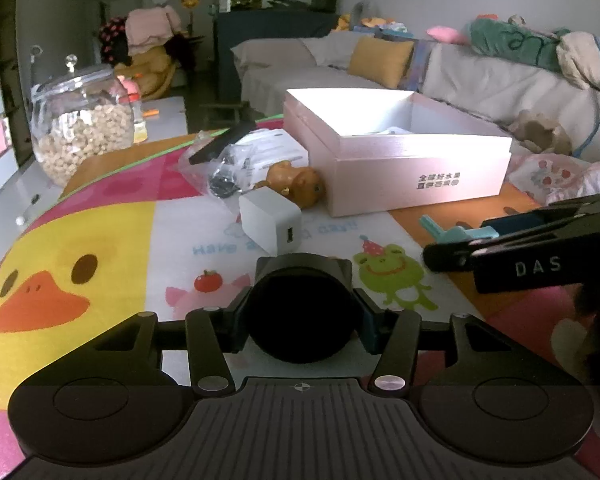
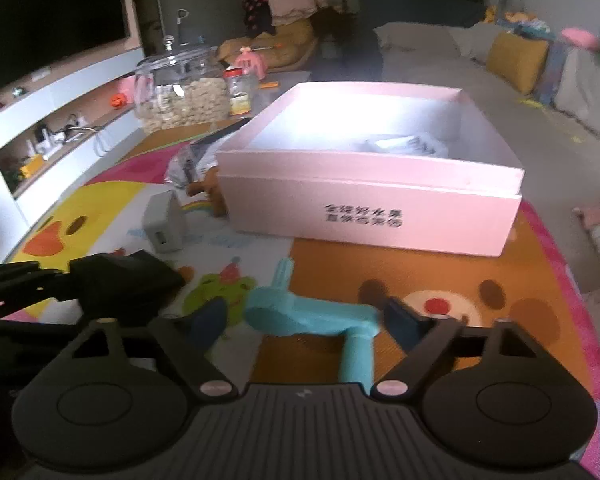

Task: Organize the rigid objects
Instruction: 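Lift the teal toy with the right gripper while the left carries the black funnel toward the box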

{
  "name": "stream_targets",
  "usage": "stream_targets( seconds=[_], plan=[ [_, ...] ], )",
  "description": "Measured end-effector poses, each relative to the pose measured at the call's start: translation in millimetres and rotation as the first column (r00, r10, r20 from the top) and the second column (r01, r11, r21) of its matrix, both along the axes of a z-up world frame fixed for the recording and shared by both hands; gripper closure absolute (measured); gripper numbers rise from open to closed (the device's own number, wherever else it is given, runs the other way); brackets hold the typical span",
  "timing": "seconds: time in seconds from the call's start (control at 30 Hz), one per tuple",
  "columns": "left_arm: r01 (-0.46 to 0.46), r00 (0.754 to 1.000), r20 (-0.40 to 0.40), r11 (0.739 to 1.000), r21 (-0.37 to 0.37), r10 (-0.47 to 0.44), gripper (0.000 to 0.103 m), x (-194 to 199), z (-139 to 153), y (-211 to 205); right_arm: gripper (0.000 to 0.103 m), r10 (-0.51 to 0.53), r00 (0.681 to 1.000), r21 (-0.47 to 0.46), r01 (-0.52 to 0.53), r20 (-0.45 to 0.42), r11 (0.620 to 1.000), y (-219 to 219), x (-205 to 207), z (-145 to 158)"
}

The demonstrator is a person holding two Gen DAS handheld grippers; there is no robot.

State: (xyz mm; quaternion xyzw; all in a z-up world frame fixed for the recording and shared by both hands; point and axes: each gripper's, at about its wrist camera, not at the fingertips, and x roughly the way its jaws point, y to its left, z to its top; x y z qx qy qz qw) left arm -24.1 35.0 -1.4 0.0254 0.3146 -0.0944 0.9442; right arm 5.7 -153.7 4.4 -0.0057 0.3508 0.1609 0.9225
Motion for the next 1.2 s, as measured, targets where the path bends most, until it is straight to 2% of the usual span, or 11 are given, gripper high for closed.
stream_targets(
  seconds=[0.23,0.4,0.73,0.83,1.0,1.2],
  plan=[
    [-0.031,0.999,-0.026,0.996,-0.078,0.029,0.047,5,4,10,0.032,0.0,1.0,0.011,0.0,0.006,1.0,-21,-10,6],
    [-0.032,0.999,-0.008,0.999,-0.008,0.032,0.047,9,9,6,0.031,-0.041,0.999,0.005,0.041,0.012,0.999,-37,-16,-1],
    [-0.046,0.999,-0.012,0.996,-0.076,0.045,0.047,29,6,15,0.031,-0.041,0.999,0.009,0.041,0.019,0.999,-37,-16,-1],
    [-0.042,0.999,0.025,0.995,-0.095,0.044,0.047,28,11,18,0.031,-0.041,0.999,0.01,0.041,0.023,0.999,-37,-17,-1],
    [0.033,0.994,0.108,0.996,-0.079,-0.025,0.048,9,25,15,0.031,-0.027,0.999,0.027,0.026,0.04,0.999,-42,-23,6],
    [0.154,0.97,0.206,0.983,-0.098,-0.131,0.048,2,61,1,0.032,-0.034,0.989,0.028,0.031,0.142,0.999,-59,-39,40]
  ],
)
